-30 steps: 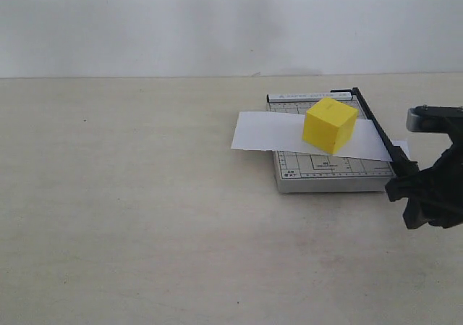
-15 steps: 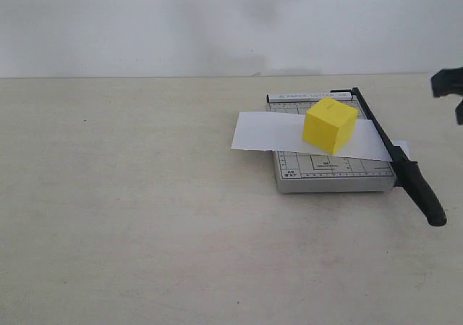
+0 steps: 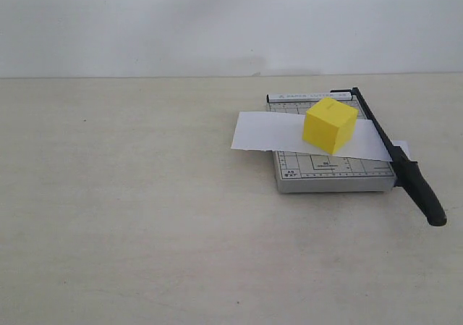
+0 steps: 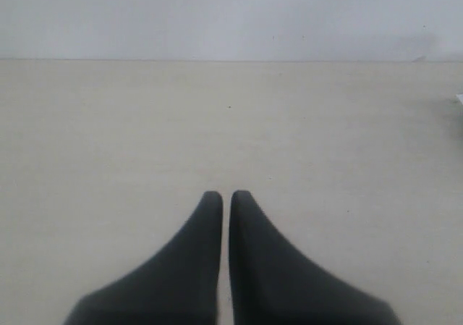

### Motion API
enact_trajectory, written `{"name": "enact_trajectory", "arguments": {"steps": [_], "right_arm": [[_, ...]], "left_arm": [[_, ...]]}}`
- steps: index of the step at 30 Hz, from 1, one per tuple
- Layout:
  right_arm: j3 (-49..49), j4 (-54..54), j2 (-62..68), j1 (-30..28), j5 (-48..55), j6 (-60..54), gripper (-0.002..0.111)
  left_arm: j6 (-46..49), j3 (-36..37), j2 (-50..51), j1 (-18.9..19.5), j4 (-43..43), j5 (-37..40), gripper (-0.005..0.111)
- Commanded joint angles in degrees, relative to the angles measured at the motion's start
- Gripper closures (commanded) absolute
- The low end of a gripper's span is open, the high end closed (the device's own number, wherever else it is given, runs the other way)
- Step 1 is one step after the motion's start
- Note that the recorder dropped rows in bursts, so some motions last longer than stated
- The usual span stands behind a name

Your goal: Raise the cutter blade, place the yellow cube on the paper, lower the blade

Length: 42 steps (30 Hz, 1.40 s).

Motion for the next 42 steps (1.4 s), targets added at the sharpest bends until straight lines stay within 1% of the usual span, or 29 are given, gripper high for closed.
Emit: {"name": "enact_trajectory", "arguments": {"steps": [1, 6, 10, 13, 19, 22, 25, 26, 28, 30, 31, 35, 40, 42], "right_arm": [[1.28, -0.39, -4.78, -0.02, 7.49, -0.24, 0.108], [1.28, 0.29, -5.24, -0.02, 11.28, -0.24, 0.108], [1.28, 0.39, -5.24, -0.02, 17.17, 0.95, 0.108], [1.28, -0.07, -5.24, -0.02, 18.45, 2.39, 0.108], [3.97, -3.92, -5.24, -0.16, 15.83, 2.39, 0.108], [8.09, -3.91, -5.34, -0.16, 14.08, 2.57, 0.108], [13.09, -2.73, -7.68, -0.16, 8.77, 4.55, 0.108], [13.09, -2.72, -7.68, -0.16, 10.19, 3.95, 0.108], [13.09, -2.48, -7.68, -1.56, 10.21, 3.98, 0.108], [13.09, 1.04, -7.68, -4.80, 10.21, 3.39, 0.108], [13.09, 3.07, -7.68, -7.71, 10.21, 1.15, 0.108], [13.09, 3.31, -7.68, -12.25, 10.21, -1.78, 0.108], [13.09, 3.45, -7.68, -12.61, 10.21, -1.67, 0.108], [13.09, 5.70, -7.68, -12.61, 10.21, -1.67, 0.108]], "left_arm": [[0.37, 0.20, -0.17, 0.06, -0.58, -0.40, 0.102], [0.37, 0.20, -0.17, 0.06, -0.58, -0.40, 0.102], [0.37, 0.20, -0.17, 0.06, -0.58, -0.40, 0.102], [0.37, 0.20, -0.17, 0.06, -0.58, -0.40, 0.102], [0.37, 0.20, -0.17, 0.06, -0.58, -0.40, 0.102], [0.37, 0.20, -0.17, 0.06, -0.58, -0.40, 0.102], [0.37, 0.20, -0.17, 0.06, -0.58, -0.40, 0.102], [0.37, 0.20, -0.17, 0.06, -0.58, -0.40, 0.102], [0.37, 0.20, -0.31, 0.06, -0.58, -0.39, 0.102], [0.37, 0.20, -0.32, 0.06, -0.58, -0.51, 0.102], [0.37, 0.20, -0.32, 0.06, -0.58, -0.51, 0.102], [0.37, 0.20, -0.32, 0.06, -0.58, -0.51, 0.102], [0.37, 0.20, -0.32, 0.06, -0.58, -0.51, 0.102], [0.37, 0.20, -0.32, 0.06, -0.58, -0.51, 0.102]]}}
